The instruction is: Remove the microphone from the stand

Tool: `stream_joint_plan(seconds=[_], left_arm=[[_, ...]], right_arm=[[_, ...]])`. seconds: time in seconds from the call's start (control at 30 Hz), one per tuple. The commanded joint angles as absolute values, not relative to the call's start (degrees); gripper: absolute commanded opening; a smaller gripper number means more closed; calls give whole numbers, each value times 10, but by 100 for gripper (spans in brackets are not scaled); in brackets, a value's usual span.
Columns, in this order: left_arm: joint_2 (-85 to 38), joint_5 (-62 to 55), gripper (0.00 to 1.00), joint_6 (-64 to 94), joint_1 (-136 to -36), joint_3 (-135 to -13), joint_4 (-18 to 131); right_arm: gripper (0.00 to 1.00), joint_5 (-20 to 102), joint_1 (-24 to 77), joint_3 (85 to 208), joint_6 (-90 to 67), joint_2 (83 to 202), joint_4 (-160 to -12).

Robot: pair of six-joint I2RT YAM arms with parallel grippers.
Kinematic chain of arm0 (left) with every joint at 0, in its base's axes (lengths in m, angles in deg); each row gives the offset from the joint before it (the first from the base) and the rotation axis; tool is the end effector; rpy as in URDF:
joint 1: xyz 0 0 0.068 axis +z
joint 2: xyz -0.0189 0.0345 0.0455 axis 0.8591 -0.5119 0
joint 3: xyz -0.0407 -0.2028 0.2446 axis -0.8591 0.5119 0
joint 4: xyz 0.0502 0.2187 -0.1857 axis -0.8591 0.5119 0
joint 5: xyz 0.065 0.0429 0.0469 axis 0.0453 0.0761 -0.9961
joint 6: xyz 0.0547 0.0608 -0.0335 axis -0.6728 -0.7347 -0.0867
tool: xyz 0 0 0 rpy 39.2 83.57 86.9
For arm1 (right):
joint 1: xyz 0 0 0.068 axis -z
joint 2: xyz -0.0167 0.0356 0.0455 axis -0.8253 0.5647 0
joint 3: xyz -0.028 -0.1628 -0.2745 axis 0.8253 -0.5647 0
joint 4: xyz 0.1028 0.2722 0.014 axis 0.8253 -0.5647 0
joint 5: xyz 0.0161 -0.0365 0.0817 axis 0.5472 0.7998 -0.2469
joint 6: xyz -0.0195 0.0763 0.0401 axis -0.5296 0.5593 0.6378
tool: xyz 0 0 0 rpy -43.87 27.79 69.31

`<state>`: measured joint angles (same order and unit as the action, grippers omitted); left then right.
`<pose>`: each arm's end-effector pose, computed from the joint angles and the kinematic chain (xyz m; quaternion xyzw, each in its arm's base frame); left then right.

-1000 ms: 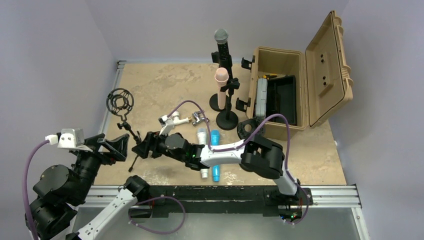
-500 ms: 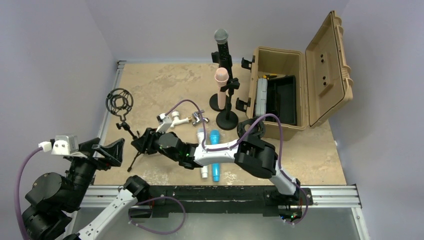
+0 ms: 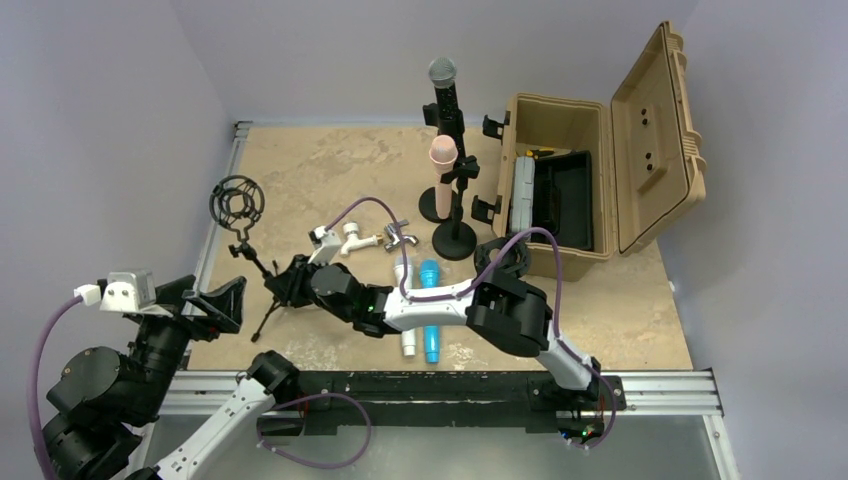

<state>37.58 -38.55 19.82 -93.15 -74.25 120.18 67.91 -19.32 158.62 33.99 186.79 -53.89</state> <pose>-0.0191 0.0557 0.4475 -0.0525 0.7229 -0.1331 0.6759 0.1819 0.5773 0.2309 -0.0344 0.7424 0.5351 0.4016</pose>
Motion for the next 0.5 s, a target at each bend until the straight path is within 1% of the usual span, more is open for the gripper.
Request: stream_joint_plan(seconds=[0.0,0.23,0.47], left_arm=[[366,-397,88,178,-933,-756,1193],[364,-402,87,175,-933,-762,1201],[361,-406,88,170,-933,-765,1204]], right_arm=[[0,706,-194,1617,300,1873,-548],[0,759,-195,1615,217,1869,-574],[0,806,-196,1660,122,1909,-666]])
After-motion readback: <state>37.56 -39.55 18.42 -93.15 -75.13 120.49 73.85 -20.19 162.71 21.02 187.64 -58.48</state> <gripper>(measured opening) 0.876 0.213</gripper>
